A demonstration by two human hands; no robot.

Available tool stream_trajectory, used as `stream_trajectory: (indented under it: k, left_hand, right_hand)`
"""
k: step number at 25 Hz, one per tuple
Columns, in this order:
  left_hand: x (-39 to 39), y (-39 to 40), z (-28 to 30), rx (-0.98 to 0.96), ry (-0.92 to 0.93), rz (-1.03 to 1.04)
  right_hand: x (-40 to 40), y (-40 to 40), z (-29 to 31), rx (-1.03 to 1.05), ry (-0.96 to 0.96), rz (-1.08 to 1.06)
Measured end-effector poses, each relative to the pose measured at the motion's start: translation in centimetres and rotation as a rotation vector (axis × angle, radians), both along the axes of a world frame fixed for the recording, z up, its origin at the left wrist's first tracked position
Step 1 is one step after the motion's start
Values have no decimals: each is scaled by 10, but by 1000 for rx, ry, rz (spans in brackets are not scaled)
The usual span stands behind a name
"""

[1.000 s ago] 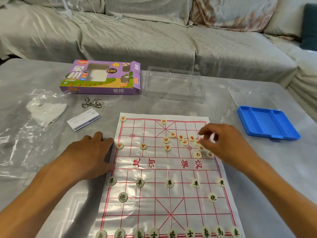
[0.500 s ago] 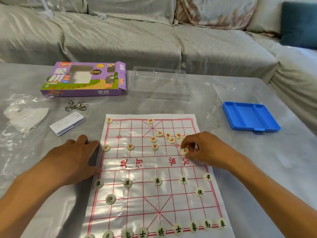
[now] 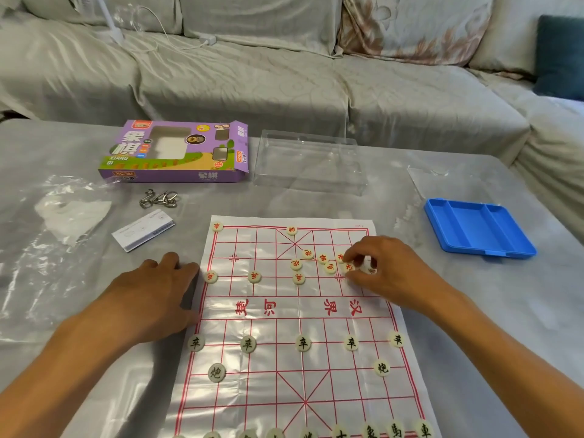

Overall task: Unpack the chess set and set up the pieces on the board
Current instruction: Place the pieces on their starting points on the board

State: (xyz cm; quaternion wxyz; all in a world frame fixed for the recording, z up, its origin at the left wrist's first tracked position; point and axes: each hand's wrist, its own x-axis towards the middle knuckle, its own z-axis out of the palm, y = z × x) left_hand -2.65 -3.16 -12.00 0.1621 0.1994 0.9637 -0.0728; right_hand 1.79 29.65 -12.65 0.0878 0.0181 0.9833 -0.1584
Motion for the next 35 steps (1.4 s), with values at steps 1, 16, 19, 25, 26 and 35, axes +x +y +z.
stream_trajectory:
  k: [1,16,19,25,26,35]
  left_hand:
    - [1,0,0,-6,2,-1]
    - [-3,-1,-7,28,33,0]
    - [-1,-1,-6,34,27,-6]
    - [-2,-1,-6,31,15,2]
    - [-2,-1,-6,29,15,2]
    - [-4,-2,-4,1,0,-16]
  right_hand:
    - [-9,-2,3,-18,43,-4]
    - [-93,-36,-20,-27,70,4]
    - [-93,-38,-21,-22,85,13]
    - [-94,-28,-22,-52,77,15]
    - [-94,-27,-23,-55,83,13]
    - [-63,-7,1,-93,148,-66]
